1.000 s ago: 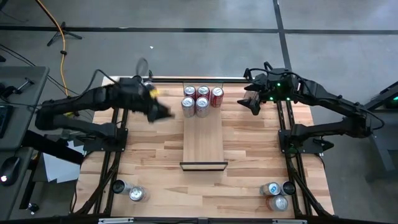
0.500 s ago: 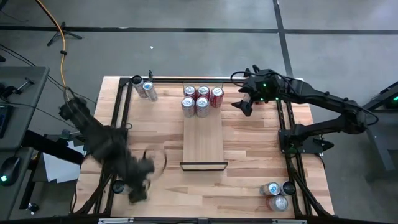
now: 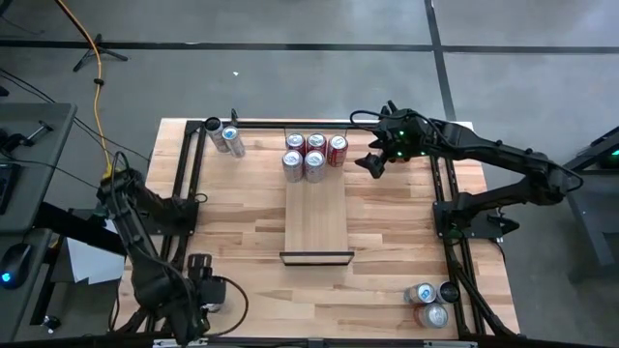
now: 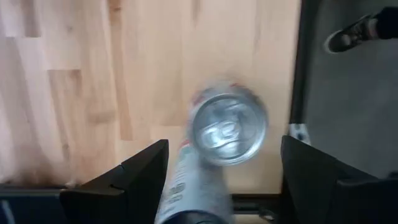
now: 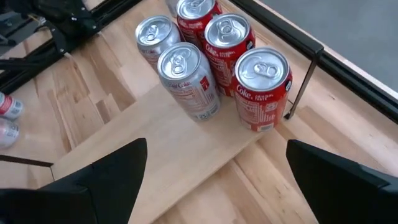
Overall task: Place canned beverage on shelf
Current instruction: Put the red silver soda can on the shelf aligned with the other red silver soda cans
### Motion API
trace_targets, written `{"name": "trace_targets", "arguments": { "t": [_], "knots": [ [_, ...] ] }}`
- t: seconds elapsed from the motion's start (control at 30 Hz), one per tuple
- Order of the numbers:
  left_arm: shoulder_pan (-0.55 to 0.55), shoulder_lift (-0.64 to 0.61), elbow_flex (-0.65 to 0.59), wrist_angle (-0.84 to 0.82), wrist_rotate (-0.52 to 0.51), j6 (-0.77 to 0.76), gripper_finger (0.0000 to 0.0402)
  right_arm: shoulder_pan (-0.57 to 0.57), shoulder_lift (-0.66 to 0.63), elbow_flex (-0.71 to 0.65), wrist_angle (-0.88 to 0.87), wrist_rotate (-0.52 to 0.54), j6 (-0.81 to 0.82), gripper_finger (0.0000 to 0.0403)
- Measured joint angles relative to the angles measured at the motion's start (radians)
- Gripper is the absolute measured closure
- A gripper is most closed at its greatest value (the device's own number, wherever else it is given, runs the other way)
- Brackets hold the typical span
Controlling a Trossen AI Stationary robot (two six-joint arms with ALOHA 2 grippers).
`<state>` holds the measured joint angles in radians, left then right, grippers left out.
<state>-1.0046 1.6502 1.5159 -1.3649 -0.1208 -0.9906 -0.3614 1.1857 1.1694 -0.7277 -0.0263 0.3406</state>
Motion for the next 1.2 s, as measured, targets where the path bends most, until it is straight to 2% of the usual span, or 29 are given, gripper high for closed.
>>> {"name": "trace_targets", "arguments": {
  "t": [0.07, 0.2, 0.47, 0.77, 0.93, 1.2],
  "knots": [
    [0.0, -0.017, -0.023, 0.041, -0.007, -0.011, 0.0141, 0.0, 0.007, 0.0, -0.001, 0.0, -0.001, 0.0032],
    [0.007, -0.03, -0.086, 0.188, 0.062, 0.046, 0.0133, 0.0, 0.015, 0.0, -0.003, 0.024, -0.021, 0.0032],
    [0.038, -0.032, -0.161, 0.184, 0.037, 0.001, 0.0115, 0.0, 0.014, 0.0, -0.004, 0.034, -0.062, 0.0032],
    [0.061, -0.032, -0.163, 0.193, 0.034, 0.0, 0.0103, 0.0, 0.014, 0.0, -0.009, 0.034, -0.106, 0.0032],
    [0.063, -0.027, -0.163, 0.219, 0.065, -0.026, 0.0095, 0.0, 0.014, 0.0, -0.016, 0.034, -0.112, 0.0032],
    [0.06, 0.026, -0.163, 0.216, 0.085, -0.026, 0.0091, 0.0, 0.014, 0.0, -0.038, 0.034, -0.118, 0.0032]
  ]
}}
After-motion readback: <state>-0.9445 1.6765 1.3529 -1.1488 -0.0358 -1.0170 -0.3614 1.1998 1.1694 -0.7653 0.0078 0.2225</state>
